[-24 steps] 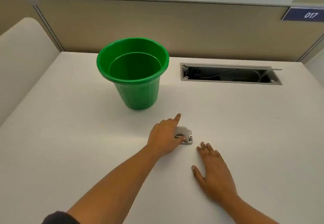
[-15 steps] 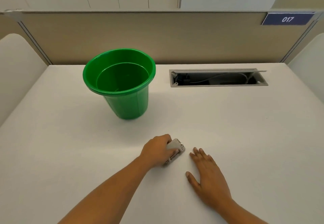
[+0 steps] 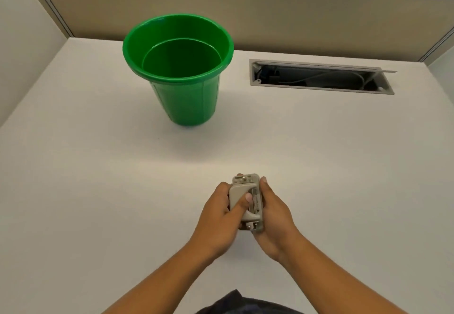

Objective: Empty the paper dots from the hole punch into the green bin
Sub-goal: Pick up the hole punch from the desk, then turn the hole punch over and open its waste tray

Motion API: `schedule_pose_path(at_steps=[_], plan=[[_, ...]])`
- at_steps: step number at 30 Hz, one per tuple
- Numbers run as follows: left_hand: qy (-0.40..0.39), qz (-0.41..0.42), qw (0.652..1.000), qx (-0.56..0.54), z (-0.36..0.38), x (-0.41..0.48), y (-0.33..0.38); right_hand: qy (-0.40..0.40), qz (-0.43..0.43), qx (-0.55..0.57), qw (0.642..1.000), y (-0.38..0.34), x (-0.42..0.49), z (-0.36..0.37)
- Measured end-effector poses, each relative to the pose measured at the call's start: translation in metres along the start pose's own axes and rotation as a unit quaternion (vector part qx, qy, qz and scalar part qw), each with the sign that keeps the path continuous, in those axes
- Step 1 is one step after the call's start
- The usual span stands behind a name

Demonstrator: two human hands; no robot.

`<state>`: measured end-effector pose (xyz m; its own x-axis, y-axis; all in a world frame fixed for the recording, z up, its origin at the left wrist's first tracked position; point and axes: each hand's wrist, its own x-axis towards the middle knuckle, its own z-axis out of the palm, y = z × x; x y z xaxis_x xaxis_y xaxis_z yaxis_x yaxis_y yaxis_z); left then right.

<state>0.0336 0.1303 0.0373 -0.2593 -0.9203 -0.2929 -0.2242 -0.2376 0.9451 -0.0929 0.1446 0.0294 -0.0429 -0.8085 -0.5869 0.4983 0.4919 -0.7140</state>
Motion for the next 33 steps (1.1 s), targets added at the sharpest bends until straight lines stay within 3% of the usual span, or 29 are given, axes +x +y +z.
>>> schedule_pose_path(at_steps=[10, 21, 27, 33], plan=[[0.145, 0.049, 0.987, 0.037, -0.001, -0.031, 0.015, -0.03, 0.046, 0.112, 0.992, 0.005, -0.023, 0.026], [0.152, 0.03, 0.988, 0.027, -0.005, -0.04, 0.019, -0.023, 0.089, 0.154, 0.984, 0.0, -0.037, 0.036], [0.161, 0.02, 0.984, 0.074, -0.007, -0.034, 0.019, -0.03, 0.086, 0.236, 0.967, -0.012, -0.034, 0.044], [0.14, 0.032, 0.987, 0.069, -0.011, -0.032, 0.025, -0.005, 0.101, 0.215, 0.971, -0.018, -0.039, 0.047]])
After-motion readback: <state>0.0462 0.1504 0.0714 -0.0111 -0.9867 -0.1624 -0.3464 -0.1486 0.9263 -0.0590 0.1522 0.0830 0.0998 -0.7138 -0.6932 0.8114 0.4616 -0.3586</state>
